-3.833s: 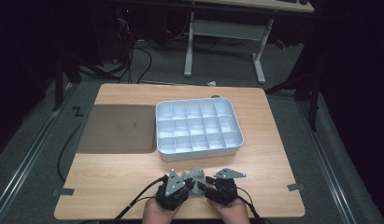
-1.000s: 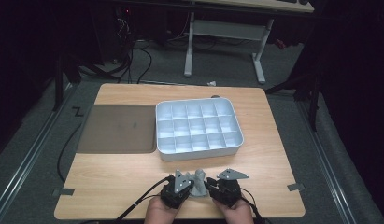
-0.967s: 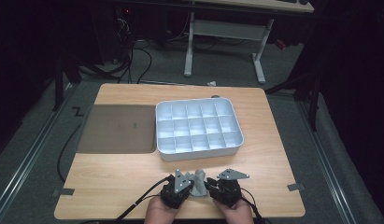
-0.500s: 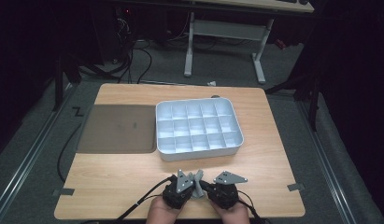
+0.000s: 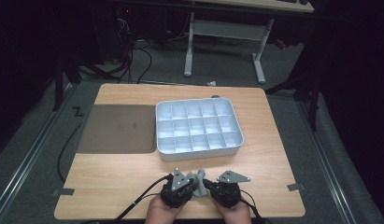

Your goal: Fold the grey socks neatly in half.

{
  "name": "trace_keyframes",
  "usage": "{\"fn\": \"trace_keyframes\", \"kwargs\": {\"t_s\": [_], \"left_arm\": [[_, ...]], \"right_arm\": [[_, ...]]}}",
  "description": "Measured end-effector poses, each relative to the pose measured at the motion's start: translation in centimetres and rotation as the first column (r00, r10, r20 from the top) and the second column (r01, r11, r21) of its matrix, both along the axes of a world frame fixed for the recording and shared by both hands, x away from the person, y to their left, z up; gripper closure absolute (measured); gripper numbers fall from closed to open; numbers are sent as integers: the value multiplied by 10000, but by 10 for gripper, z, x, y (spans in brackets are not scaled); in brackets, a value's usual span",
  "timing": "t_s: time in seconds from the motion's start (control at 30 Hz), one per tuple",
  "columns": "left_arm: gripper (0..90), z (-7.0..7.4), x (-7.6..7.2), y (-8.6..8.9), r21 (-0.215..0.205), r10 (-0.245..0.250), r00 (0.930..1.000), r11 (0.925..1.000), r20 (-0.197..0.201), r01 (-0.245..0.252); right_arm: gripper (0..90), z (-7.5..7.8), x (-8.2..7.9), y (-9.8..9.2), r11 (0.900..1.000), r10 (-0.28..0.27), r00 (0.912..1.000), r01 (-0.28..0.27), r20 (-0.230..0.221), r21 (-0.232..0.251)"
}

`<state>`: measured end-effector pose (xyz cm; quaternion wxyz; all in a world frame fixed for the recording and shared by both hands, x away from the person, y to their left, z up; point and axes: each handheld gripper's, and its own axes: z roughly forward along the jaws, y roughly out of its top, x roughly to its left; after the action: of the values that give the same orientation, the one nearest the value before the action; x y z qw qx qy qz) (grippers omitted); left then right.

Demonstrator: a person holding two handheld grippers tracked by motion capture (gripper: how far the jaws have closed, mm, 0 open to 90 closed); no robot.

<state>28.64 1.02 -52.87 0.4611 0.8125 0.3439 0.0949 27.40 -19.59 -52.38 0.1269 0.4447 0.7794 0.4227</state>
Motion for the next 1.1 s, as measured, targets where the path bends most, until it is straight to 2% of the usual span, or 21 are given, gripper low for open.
{"fn": "trace_keyframes", "kwargs": {"t_s": [0.07,0.23,0.3,0.33,0.4,0.5,0.57,0.6,0.77,1.1], "left_arm": [[674,2,0,3,-245,66,10000,9997,36,-65],[638,11,-2,19,-872,398,9985,9955,368,-365],[620,14,-1,28,-1154,553,9981,9920,273,-518],[608,14,-1,36,-1214,655,9978,9905,63,-642],[609,12,0,40,-1188,693,9976,9905,-90,-699],[616,3,3,47,-1283,656,9944,9888,-831,-760],[642,-4,6,47,-1261,434,9876,9900,-1511,-628],[660,-6,6,46,-1256,389,9860,9903,-1620,-597],[766,-5,3,40,-1147,182,9881,9927,-1529,-361],[772,-3,-4,22,-804,-133,9905,9968,-1372,23]], "right_arm": [[900,0,0,0,10000,-12,10000,12,4,-5],[900,0,0,0,10000,-8,10000,8,-8,-14],[900,0,0,0,10000,-8,10000,8,-2,-5],[900,0,0,0,10000,-8,10000,8,-19,4],[900,0,0,0,10000,-2,10000,2,-9,-2],[900,0,0,0,10000,18,10000,-18,-10,-20],[900,0,0,1,10000,20,10000,-20,15,-17],[900,0,-1,1,10000,33,10000,-33,16,2],[900,3,-3,3,10000,60,10000,-60,66,46],[900,8,-6,6,9998,194,9993,-196,319,59]]}}
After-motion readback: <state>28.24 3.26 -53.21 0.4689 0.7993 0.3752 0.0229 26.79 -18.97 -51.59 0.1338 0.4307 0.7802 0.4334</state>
